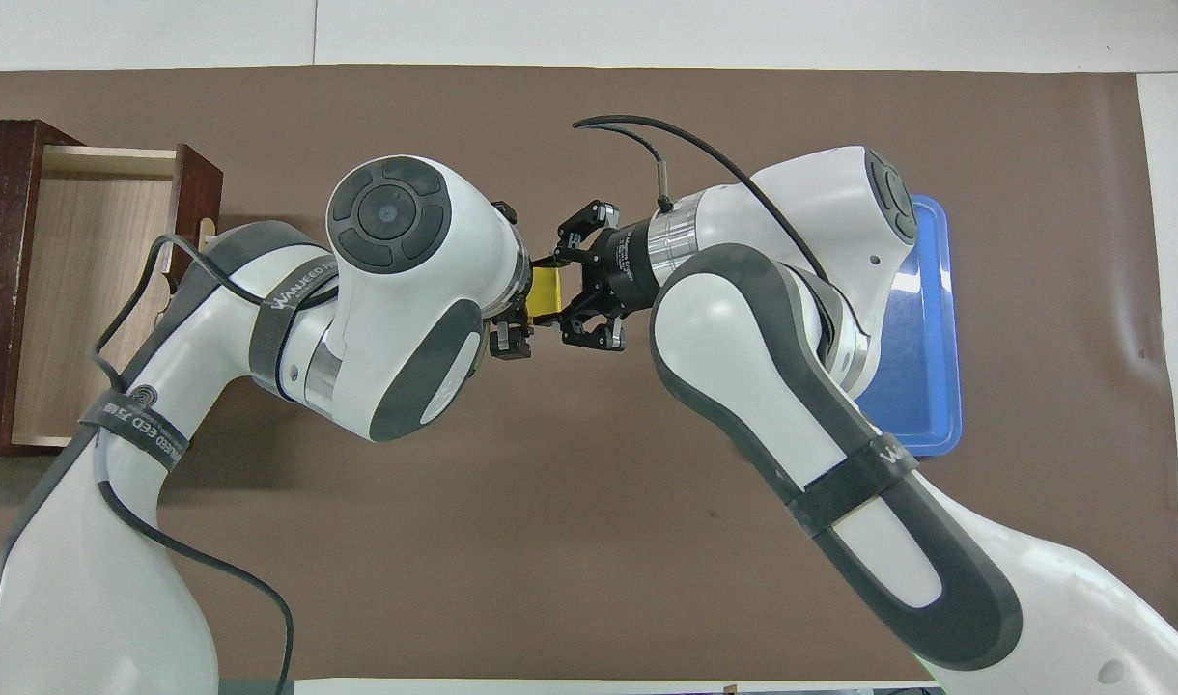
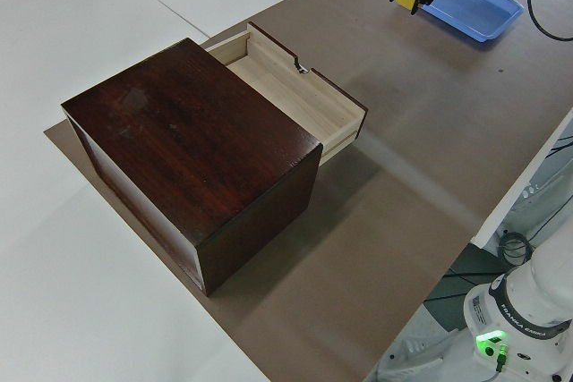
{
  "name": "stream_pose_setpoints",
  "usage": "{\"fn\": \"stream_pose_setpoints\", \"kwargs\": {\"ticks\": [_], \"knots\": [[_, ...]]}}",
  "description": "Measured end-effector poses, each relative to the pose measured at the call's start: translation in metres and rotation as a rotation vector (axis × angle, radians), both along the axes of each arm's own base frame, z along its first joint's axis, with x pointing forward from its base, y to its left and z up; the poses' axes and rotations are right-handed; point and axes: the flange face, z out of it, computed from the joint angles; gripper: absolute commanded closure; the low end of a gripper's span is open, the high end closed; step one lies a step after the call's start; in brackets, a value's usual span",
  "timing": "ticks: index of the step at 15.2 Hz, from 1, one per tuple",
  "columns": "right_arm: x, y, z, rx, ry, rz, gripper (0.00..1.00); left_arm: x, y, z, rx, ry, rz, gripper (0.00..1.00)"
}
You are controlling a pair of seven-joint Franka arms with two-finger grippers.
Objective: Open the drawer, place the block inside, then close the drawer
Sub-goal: 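Grasp the cube with the left gripper while the right gripper holds it, then lower the cube into the open drawer with the left gripper while the right gripper withdraws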
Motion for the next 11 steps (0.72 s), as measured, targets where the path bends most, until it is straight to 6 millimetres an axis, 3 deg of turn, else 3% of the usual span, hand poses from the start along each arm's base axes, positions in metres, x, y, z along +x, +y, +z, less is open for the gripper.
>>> {"fn": "stream_pose_setpoints", "kwargs": {"ticks": [5, 6, 7, 9, 11], "knots": [[-0.001, 0.001, 0.0, 0.0, 0.001, 0.001, 1.0, 0.0, 0.001, 0.0, 0.004, 0.005, -0.001, 1.0], [-0.001, 0.002, 0.0, 0.001, 0.002, 0.001, 0.57, 0.0, 0.001, 0.001, 0.006, 0.007, -0.001, 1.0], [-0.001, 0.003, 0.002, 0.004, 0.004, -0.002, 0.01, 0.0, 0.003, 0.003, 0.009, 0.009, -0.004, 1.0], [-0.001, 0.007, 0.008, 0.013, 0.007, -0.009, 0.0, 0.005, 0.012, 0.014, 0.024, 0.025, -0.017, 1.0], [0.0, 0.003, 0.007, 0.009, 0.01, -0.014, 0.0, 0.022, 0.045, 0.034, 0.048, 0.042, -0.033, 1.0]]}}
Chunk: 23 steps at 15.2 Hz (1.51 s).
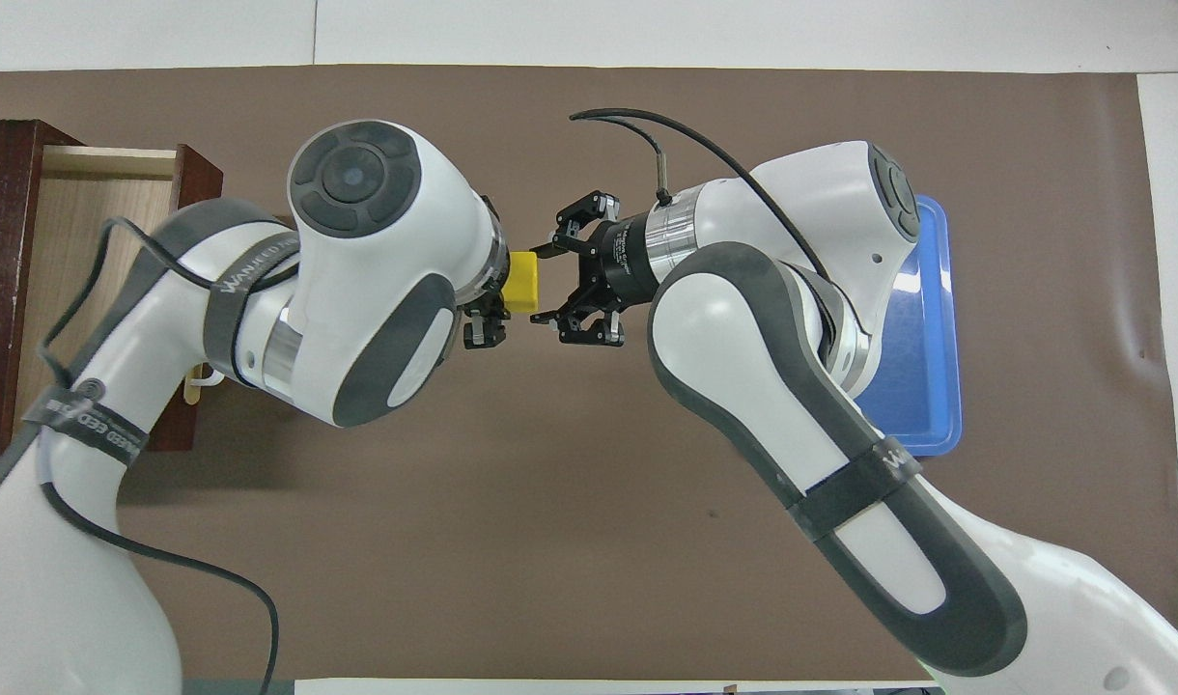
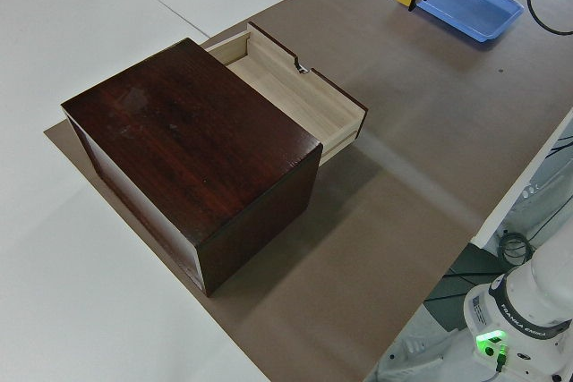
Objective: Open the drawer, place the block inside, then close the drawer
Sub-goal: 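Lower the cube into the open drawer with the left gripper while the right gripper withdraws, then push the drawer shut with the left gripper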
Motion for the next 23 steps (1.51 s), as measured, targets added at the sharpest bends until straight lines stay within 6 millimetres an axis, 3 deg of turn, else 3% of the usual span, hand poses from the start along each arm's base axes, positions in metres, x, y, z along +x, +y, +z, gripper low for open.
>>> {"fn": "stream_pose_setpoints", "kwargs": {"ticks": [6, 10, 12, 15, 18, 19, 20, 23], "knots": [[0.005, -0.013, 0.001, -0.014, 0.001, -0.005, 0.0, 0.045, 0.183, 0.05, 0.033, 0.022, -0.136, 1.0], [0.016, -0.07, 0.015, -0.152, -0.066, 0.101, 0.0, 0.06, 0.297, 0.043, 0.036, 0.012, -0.171, 1.0], [0.017, -0.11, 0.027, -0.191, -0.126, 0.226, 0.0, 0.063, 0.331, 0.032, 0.038, -0.006, -0.176, 1.0], [0.013, -0.178, 0.04, -0.253, -0.214, 0.466, 0.0, 0.061, 0.368, 0.007, 0.041, -0.016, -0.143, 1.0], [0.002, -0.229, 0.051, -0.336, -0.306, 0.778, 0.0, 0.048, 0.391, -0.024, 0.04, 0.004, -0.101, 1.0], [-0.001, -0.241, 0.057, -0.361, -0.336, 0.874, 0.0, 0.04, 0.393, -0.033, 0.039, 0.017, -0.083, 0.68], [-0.003, -0.253, 0.064, -0.387, -0.365, 0.963, 0.0, 0.032, 0.394, -0.038, 0.038, 0.028, -0.066, 0.01], [-0.014, -0.288, 0.09, -0.467, -0.447, 1.236, 0.0, 0.021, 0.391, -0.038, 0.04, 0.031, -0.05, 0.0]]}}
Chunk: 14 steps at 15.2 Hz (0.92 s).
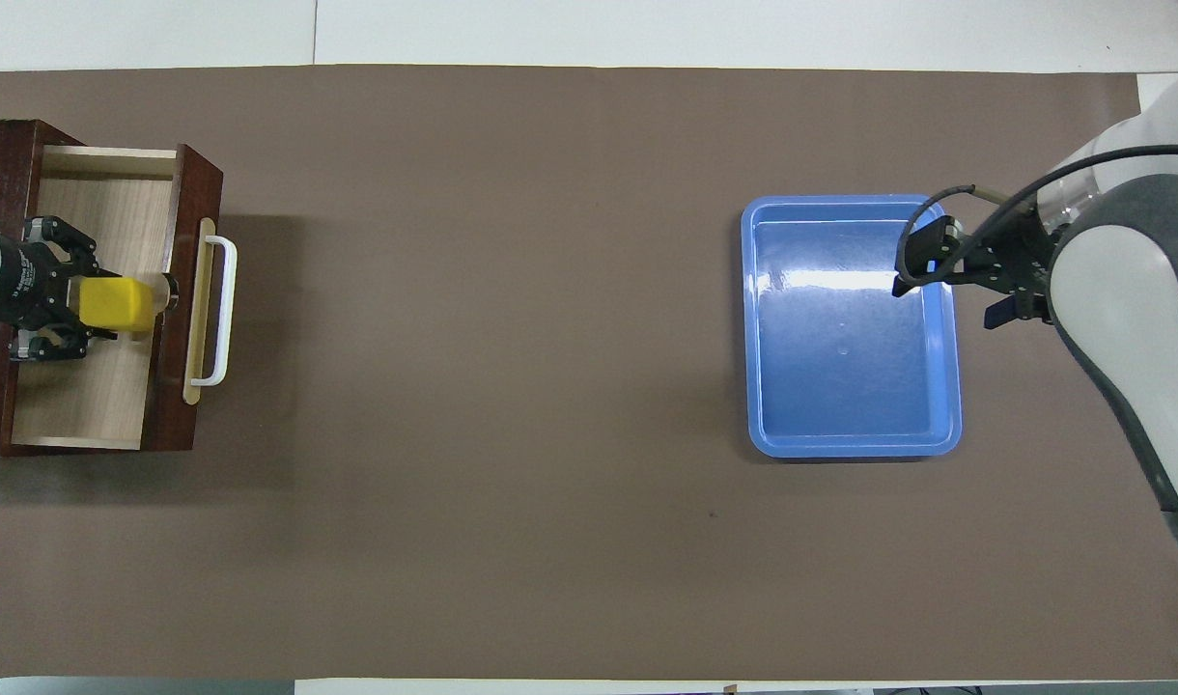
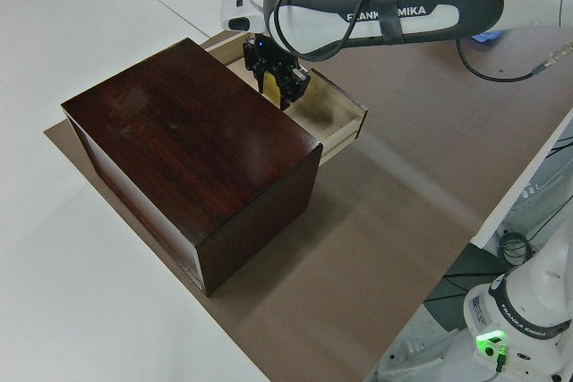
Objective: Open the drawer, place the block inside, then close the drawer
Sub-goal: 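Push the drawer shut with the left gripper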
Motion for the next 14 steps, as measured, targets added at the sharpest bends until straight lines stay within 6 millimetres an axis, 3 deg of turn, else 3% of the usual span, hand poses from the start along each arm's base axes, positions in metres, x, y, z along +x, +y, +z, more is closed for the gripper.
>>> {"fn": "stream_pose_setpoints", "kwargs": {"ticks": [3, 5, 7, 9, 10, 11, 12, 14], "knots": [[-0.014, -0.028, 0.03, -0.052, -0.046, 0.17, 0.0, 0.004, -0.004, 0.023, 0.002, -0.018, 0.007, 0.0], [-0.024, -0.041, 0.05, -0.083, -0.071, 0.257, 0.0, 0.011, -0.027, 0.052, 0.004, -0.019, 0.041, 0.0], [-0.038, -0.05, 0.068, -0.097, -0.076, 0.309, 0.0, 0.016, -0.093, 0.067, 0.042, -0.025, 0.056, 0.0], [-0.05, -0.059, 0.079, -0.094, -0.076, 0.343, 0.0, 0.006, -0.168, 0.052, 0.108, -0.013, 0.039, 0.0], [-0.053, -0.064, 0.082, -0.092, -0.077, 0.353, 0.0, 0.0, -0.19, 0.038, 0.129, -0.006, 0.031, 0.0], [-0.055, -0.068, 0.081, -0.091, -0.075, 0.353, 0.0, -0.004, -0.197, 0.023, 0.145, -0.002, 0.024, 0.0], [-0.056, -0.071, 0.079, -0.09, -0.069, 0.349, 0.0, -0.005, -0.192, 0.011, 0.159, -0.003, 0.023, 0.0], [-0.056, -0.074, 0.072, -0.088, -0.056, 0.338, 0.0, -0.001, -0.165, -0.003, 0.18, -0.016, 0.021, 0.0]]}}
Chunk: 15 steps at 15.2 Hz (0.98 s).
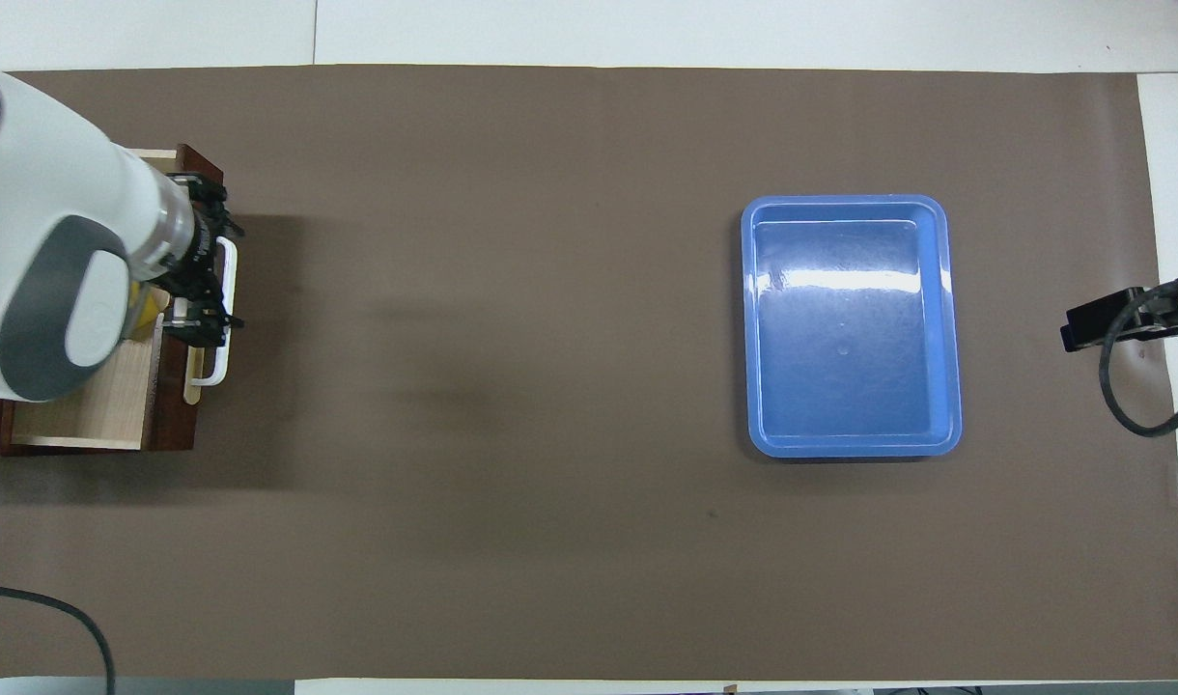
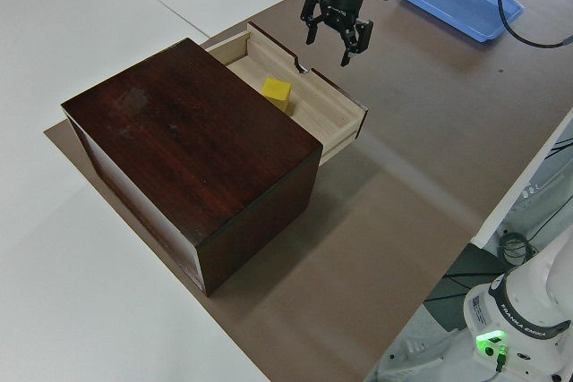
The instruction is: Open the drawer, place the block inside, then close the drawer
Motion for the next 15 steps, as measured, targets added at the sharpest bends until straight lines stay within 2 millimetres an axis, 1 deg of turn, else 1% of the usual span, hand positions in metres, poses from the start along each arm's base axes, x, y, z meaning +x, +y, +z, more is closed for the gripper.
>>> {"fn": "stream_pose_setpoints", "kwargs": {"ticks": [2, 4, 6, 8, 9, 10, 12, 14, 15], "knots": [[0.002, 0.0, -0.007, 0.0, 0.014, -0.008, 0.0, 0.006, 0.037, -0.003, 0.01, 0.001, -0.019, 0.0], [0.007, -0.001, -0.016, 0.001, 0.028, -0.012, 0.0, 0.01, 0.067, 0.0, 0.01, -0.001, -0.067, 0.0], [0.012, -0.001, -0.02, 0.002, 0.035, -0.012, 0.0, 0.013, 0.111, 0.003, 0.021, -0.006, -0.092, 0.0], [0.012, -0.001, -0.014, 0.002, 0.039, -0.013, 0.0, 0.014, 0.154, 0.005, 0.026, -0.02, -0.123, 0.0], [0.01, -0.002, -0.007, 0.003, 0.045, -0.016, 0.0, 0.014, 0.169, 0.006, 0.028, -0.024, -0.134, 0.0], [0.009, -0.003, -0.001, 0.003, 0.047, -0.019, 0.0, 0.013, 0.174, 0.006, 0.02, -0.024, -0.137, 0.0], [0.008, -0.006, 0.005, 0.003, 0.045, -0.025, 0.0, 0.013, 0.17, 0.006, 0.027, -0.019, -0.171, 0.0], [0.008, -0.006, 0.005, 0.003, 0.046, -0.025, 0.0, 0.016, 0.162, 0.012, 0.034, -0.022, -0.228, 0.0], [0.009, -0.005, 0.004, 0.003, 0.047, -0.024, 0.0, 0.018, 0.154, 0.019, 0.036, -0.021, -0.267, 0.0]]}}
